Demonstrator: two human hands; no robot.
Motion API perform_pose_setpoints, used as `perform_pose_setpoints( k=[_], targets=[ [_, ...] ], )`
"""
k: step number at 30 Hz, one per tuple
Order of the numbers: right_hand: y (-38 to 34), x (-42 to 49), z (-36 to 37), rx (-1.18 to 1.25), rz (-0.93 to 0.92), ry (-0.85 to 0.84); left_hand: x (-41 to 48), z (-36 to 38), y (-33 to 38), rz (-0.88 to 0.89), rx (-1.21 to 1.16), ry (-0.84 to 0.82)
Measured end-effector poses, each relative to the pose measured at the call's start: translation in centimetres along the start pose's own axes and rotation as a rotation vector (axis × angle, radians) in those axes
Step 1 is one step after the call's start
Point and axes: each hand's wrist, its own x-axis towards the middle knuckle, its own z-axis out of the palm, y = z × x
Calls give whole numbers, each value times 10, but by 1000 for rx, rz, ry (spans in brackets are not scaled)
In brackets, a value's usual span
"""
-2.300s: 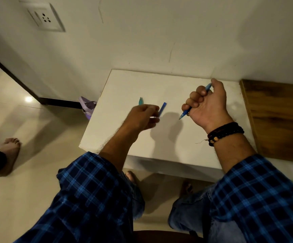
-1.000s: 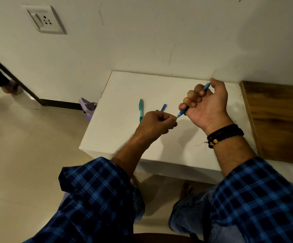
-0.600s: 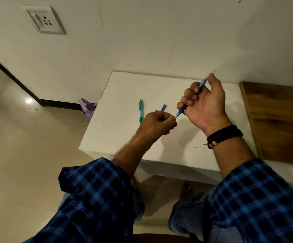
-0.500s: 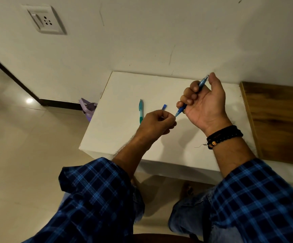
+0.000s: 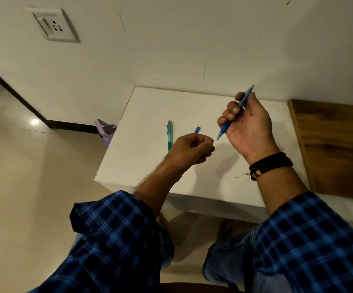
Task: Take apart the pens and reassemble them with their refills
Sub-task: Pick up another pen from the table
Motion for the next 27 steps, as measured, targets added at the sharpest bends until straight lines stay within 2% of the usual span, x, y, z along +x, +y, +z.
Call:
perform_pose_setpoints(
  k=[5,12,17,21,27],
  targets=[
    [2,1,1,-14,-8,-38,-3,1,2,79,-37,-61],
    [5,-4,2,-302,-15,-74,-2,1,3,175,6,28],
    [-1,-7,3,-585,-173,41,3,-2,0,144,51,45],
    [-5,-7,1,-623,-264,150,2,-2,-1,102,78,23],
    [-7,-6,-2,-664,-254,175,2,0,-1,109,113,23]
  ],
)
